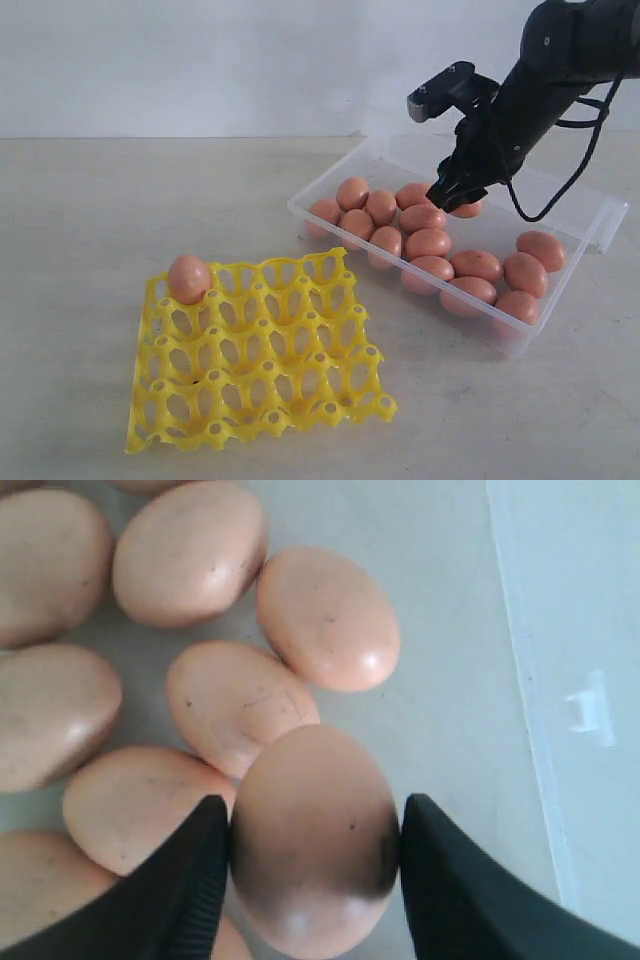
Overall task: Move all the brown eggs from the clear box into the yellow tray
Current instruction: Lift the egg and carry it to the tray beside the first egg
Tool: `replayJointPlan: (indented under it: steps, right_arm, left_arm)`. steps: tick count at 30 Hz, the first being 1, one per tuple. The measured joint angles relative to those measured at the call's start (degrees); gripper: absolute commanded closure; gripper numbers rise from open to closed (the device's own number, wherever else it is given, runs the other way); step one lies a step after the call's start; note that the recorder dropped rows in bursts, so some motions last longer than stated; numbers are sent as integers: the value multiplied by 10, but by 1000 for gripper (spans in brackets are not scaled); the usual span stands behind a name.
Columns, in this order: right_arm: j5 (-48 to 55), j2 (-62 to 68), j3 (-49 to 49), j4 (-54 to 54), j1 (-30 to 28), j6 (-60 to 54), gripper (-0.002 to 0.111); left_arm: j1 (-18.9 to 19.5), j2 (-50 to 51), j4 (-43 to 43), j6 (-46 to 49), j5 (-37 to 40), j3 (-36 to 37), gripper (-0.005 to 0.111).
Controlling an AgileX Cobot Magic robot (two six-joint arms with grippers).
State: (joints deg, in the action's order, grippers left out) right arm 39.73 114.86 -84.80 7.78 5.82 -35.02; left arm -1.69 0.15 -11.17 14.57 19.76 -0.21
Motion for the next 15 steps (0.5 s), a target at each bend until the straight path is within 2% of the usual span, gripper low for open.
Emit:
replayJointPlan:
  steps: [2,5,11,15]
  right_arm:
    - [-13,-7,1,30,0,-1,108]
    - [-33,-25,0,140,0,-51,108]
    - [1,-51,8,536,0,-301,108]
    - [49,-66,63,776,0,-445,109]
  left_arm:
    - [0,0,0,0,0,0,103]
    - [0,0,0,0,0,0,103]
    - [0,0,0,0,0,0,103]
    - [0,0,0,0,0,0,103]
